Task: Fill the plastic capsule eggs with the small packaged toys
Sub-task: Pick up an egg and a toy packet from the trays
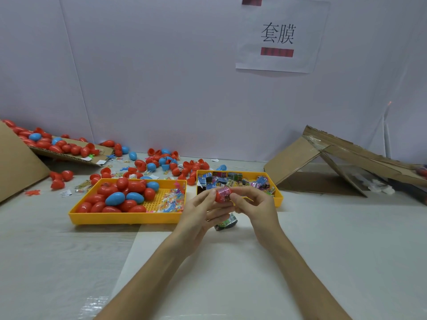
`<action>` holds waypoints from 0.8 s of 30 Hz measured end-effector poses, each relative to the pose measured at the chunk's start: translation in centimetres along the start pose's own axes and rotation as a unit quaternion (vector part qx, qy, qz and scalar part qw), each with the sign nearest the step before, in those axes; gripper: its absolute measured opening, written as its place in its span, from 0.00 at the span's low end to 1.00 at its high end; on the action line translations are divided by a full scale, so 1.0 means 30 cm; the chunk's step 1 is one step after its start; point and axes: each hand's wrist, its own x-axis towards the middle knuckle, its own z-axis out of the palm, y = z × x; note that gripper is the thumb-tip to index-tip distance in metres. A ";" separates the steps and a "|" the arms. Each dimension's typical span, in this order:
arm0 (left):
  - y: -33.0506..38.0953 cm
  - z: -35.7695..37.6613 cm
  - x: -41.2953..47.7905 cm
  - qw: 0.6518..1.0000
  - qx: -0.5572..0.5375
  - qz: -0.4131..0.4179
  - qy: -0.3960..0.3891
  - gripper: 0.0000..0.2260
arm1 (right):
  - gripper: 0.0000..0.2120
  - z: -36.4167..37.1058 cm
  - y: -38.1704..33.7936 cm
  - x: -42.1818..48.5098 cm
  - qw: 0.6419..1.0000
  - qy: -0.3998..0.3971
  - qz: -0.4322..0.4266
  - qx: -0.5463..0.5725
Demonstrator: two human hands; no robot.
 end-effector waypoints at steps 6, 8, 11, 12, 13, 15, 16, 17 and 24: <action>-0.002 0.005 0.001 1.000 0.009 -0.009 0.009 0.17 | 0.06 0.002 0.013 0.006 1.000 0.005 0.021 0.015; -0.004 0.005 0.002 1.000 0.007 -0.011 0.012 0.18 | 0.07 0.002 0.009 0.006 0.999 -0.008 0.030 0.040; -0.004 0.004 0.004 1.000 0.009 -0.016 0.014 0.19 | 0.09 -0.001 0.009 0.004 0.998 -0.041 0.034 0.043; -0.004 0.003 0.004 1.000 0.010 -0.016 0.015 0.19 | 0.09 0.000 0.008 0.003 0.997 -0.046 0.036 0.043; -0.005 0.002 0.004 1.000 0.010 -0.017 0.016 0.19 | 0.10 0.000 0.005 0.002 0.997 -0.048 0.038 0.045; -0.007 -0.001 0.006 1.000 0.014 -0.018 0.021 0.19 | 0.12 0.001 0.001 0.001 0.997 -0.048 0.039 0.046; -0.008 -0.002 0.007 0.999 0.018 -0.018 0.026 0.19 | 0.12 0.002 0.000 0.001 0.997 -0.049 0.036 0.041; -0.009 -0.003 0.008 0.999 0.024 -0.017 0.032 0.18 | 0.12 0.002 0.000 0.001 0.998 -0.048 0.032 0.031; -0.013 -0.009 0.012 0.997 0.039 0.028 0.056 0.08 | 0.17 0.008 0.000 0.000 0.998 -0.037 0.041 0.038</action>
